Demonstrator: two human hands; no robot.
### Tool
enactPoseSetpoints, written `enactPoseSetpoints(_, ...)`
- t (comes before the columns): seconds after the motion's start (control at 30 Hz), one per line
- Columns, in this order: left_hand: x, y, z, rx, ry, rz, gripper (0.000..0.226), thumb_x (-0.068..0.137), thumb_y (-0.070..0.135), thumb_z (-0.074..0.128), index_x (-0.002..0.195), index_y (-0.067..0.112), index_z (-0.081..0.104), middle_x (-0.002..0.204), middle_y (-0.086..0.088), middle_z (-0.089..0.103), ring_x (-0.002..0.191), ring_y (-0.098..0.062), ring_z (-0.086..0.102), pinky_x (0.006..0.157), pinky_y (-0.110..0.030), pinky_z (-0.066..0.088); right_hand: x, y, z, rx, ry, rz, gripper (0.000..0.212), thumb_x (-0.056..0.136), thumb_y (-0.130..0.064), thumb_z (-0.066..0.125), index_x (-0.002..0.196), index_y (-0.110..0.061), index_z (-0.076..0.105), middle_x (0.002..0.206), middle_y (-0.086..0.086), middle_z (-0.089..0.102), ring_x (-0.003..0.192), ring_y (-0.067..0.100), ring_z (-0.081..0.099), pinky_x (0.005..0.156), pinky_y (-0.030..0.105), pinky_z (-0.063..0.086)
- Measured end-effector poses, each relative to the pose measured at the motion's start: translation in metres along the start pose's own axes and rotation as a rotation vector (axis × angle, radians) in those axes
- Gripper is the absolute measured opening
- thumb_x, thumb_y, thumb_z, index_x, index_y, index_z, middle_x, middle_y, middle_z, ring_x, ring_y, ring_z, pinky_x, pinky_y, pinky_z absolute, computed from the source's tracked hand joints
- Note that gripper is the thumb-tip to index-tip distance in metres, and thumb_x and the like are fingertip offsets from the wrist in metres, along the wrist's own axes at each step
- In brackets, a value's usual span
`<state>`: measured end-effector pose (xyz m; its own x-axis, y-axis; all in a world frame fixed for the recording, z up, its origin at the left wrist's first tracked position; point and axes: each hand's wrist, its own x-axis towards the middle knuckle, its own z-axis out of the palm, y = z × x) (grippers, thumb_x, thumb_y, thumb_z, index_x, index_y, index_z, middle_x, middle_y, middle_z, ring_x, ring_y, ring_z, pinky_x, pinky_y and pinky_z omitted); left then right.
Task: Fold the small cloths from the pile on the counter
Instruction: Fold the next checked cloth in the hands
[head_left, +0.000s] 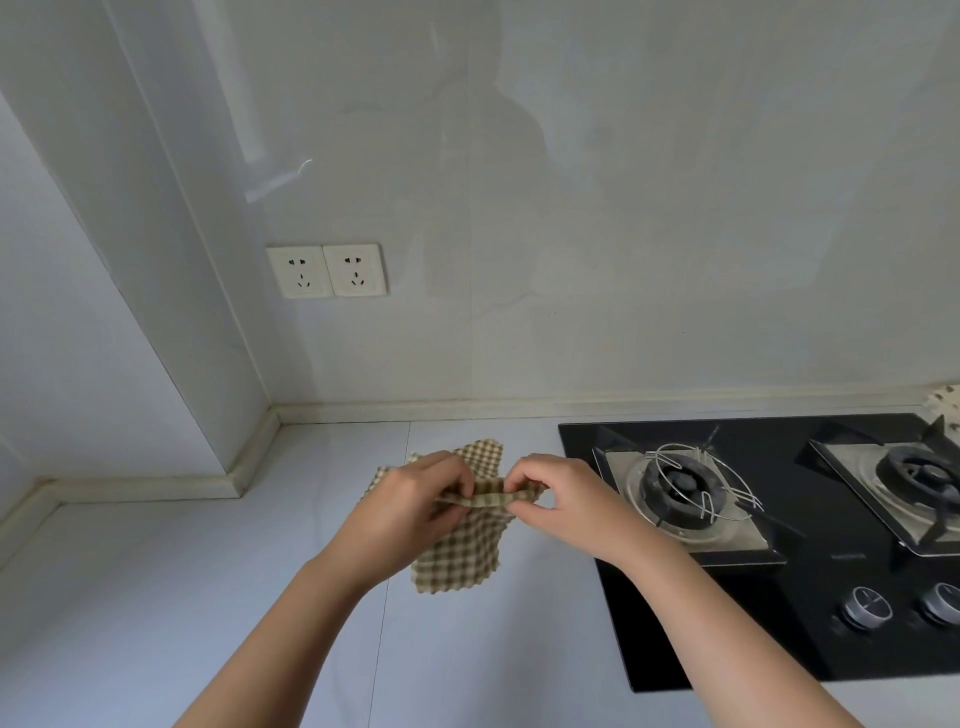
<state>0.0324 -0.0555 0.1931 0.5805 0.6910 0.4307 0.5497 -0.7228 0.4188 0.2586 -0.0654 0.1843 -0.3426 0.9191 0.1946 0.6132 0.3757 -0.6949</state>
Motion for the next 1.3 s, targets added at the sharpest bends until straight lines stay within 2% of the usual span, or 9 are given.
enactPoseSetpoints(0.17,-0.001,-0.01,-0.001,0.066,-0.043,-0.032,0.019,0.082,0.024,0.074,0.086,0.025,0.056,0.08,0.026,0.046,0.069,0.006,0.048,0.057,-0.01,0.036,0.003,0.003,-0.004,-0.07,0.002,0.03,0.013,0.083,-0.023,0.073,0.074,-0.017,0.066,0.079,-0.009,0.064,0.078,0.009,0.061,0.078,0.036,0.05)
enactPoseSetpoints(0.23,0.0,-0.015,-0.003,0.109,-0.09,-0.012,0.021,0.081,0.029,0.075,0.083,0.024,0.056,0.078,0.022,0.046,0.066,0.007,0.045,0.056,-0.016,0.038,0.005,0.002,-0.007,-0.091,0.003,0.018,0.014,0.083,-0.02,0.073,0.071,-0.019,0.066,0.081,-0.008,0.066,0.079,0.008,0.062,0.079,0.033,0.05)
enactPoseSetpoints(0.43,0.005,-0.022,-0.016,0.222,-0.199,0.093,0.029,0.08,0.042,0.07,0.07,0.022,0.051,0.079,0.01,0.049,0.059,-0.006,0.044,0.049,-0.023,0.037,0.009,0.0,-0.015,-0.129,0.01,-0.012,0.012,0.081,-0.014,0.073,0.07,-0.015,0.069,0.083,-0.007,0.068,0.081,0.006,0.062,0.082,0.025,0.049)
enactPoseSetpoints(0.67,0.011,-0.018,-0.019,0.444,-0.225,0.21,0.03,0.075,0.037,0.073,0.069,0.021,0.048,0.068,0.009,0.047,0.052,-0.01,0.038,0.045,-0.023,0.031,0.012,-0.004,-0.019,-0.127,0.028,-0.003,0.02,0.078,-0.009,0.074,0.065,-0.019,0.062,0.079,-0.008,0.065,0.081,0.005,0.061,0.08,0.023,0.048)
enactPoseSetpoints(0.87,0.019,-0.018,-0.02,0.4,-0.413,0.12,0.012,0.09,0.03,0.061,0.097,0.02,0.06,0.086,0.005,0.055,0.071,-0.012,0.052,0.059,-0.026,0.037,0.016,-0.005,-0.023,-0.176,0.021,-0.038,0.02,0.08,-0.011,0.073,0.067,-0.02,0.061,0.081,-0.008,0.063,0.083,0.008,0.06,0.08,0.027,0.047)
enactPoseSetpoints(1.03,0.025,-0.019,-0.024,0.585,-0.616,-0.019,0.029,0.091,0.052,0.053,0.085,0.023,0.057,0.083,0.011,0.048,0.072,-0.011,0.048,0.063,-0.025,0.039,0.018,-0.003,-0.029,-0.209,0.001,-0.041,0.014,0.082,-0.012,0.073,0.07,-0.014,0.064,0.082,-0.008,0.063,0.081,0.004,0.058,0.079,0.019,0.045)
enactPoseSetpoints(1.13,0.025,-0.021,-0.025,0.568,-0.616,-0.046,0.031,0.091,0.055,0.05,0.08,0.026,0.054,0.083,0.011,0.049,0.072,-0.01,0.047,0.061,-0.023,0.037,0.018,0.0,-0.029,-0.194,-0.017,-0.027,0.013,0.081,-0.011,0.074,0.07,-0.011,0.066,0.08,-0.005,0.064,0.08,0.006,0.058,0.075,0.013,0.042)
enactPoseSetpoints(1.23,0.027,-0.02,-0.022,0.533,-0.532,-0.022,0.035,0.094,0.052,0.05,0.086,0.02,0.062,0.084,0.01,0.054,0.069,-0.007,0.043,0.053,-0.018,0.026,0.018,0.004,-0.028,-0.162,-0.003,-0.007,0.014,0.08,-0.01,0.074,0.069,-0.012,0.064,0.077,-0.006,0.063,0.078,0.007,0.057,0.072,0.015,0.043)
enactPoseSetpoints(1.3,0.027,-0.017,-0.019,0.533,-0.475,-0.009,0.035,0.093,0.052,0.05,0.09,0.02,0.063,0.085,0.01,0.055,0.07,-0.007,0.044,0.055,-0.02,0.027,0.017,0.008,-0.03,-0.132,0.0,0.015,0.015,0.08,-0.01,0.074,0.069,-0.012,0.064,0.077,-0.008,0.061,0.077,0.006,0.057,0.071,0.016,0.043)
